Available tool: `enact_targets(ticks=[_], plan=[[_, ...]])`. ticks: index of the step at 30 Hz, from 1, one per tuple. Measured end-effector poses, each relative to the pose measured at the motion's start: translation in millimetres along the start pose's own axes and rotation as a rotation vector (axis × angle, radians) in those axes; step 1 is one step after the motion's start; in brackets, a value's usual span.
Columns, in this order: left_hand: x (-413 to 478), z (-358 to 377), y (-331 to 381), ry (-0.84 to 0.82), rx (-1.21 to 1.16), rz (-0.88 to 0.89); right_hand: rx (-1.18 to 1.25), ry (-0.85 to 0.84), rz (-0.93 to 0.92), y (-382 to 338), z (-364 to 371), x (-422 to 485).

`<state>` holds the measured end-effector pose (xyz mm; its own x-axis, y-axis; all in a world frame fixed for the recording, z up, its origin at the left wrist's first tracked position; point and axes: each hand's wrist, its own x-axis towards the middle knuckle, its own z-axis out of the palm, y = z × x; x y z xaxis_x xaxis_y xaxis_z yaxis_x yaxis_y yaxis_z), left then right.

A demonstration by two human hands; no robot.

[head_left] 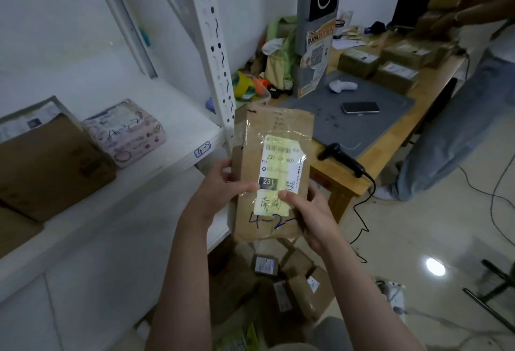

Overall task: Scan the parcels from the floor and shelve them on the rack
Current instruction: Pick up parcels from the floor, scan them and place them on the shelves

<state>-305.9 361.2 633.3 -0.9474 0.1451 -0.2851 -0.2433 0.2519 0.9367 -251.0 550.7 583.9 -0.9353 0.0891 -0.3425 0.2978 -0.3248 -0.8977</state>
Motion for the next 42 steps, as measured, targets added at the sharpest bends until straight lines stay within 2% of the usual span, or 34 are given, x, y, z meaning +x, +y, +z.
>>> enact_targets(ticks=[5, 9, 14, 16, 20, 27, 33, 42], plan=[[38, 30, 0, 0.061, -0.034, -0.076, -0.178, -0.023, 0.007, -24, -37, 56], [64, 70, -1, 0.202, -0.075, -0.153, -0.247, -0.032, 0.027, -41, -80, 109], [89, 126, -4, 0.380, -0.235, -0.303, -0.445, 0.209, 0.076, -37, -161, 193], [93, 144, -3, 0.444, -0.297, -0.345, -0.584, 0.244, 0.104, -36, -186, 224], [89, 171, -2, 0.578, -0.396, -0.387, -0.792, 0.193, 0.146, -36, -213, 271], [72, 198, -4, 0.740, -0.491, -0.431, -0.947, 0.072, 0.269, -15, -229, 327], [73, 200, -5, 0.822, -0.524, -0.434, -0.815, -0.004, 0.203, -20, -214, 308], [87, 213, -7, 0.877, -0.495, -0.392, -0.519, -0.190, -0.097, -91, -178, 203]])
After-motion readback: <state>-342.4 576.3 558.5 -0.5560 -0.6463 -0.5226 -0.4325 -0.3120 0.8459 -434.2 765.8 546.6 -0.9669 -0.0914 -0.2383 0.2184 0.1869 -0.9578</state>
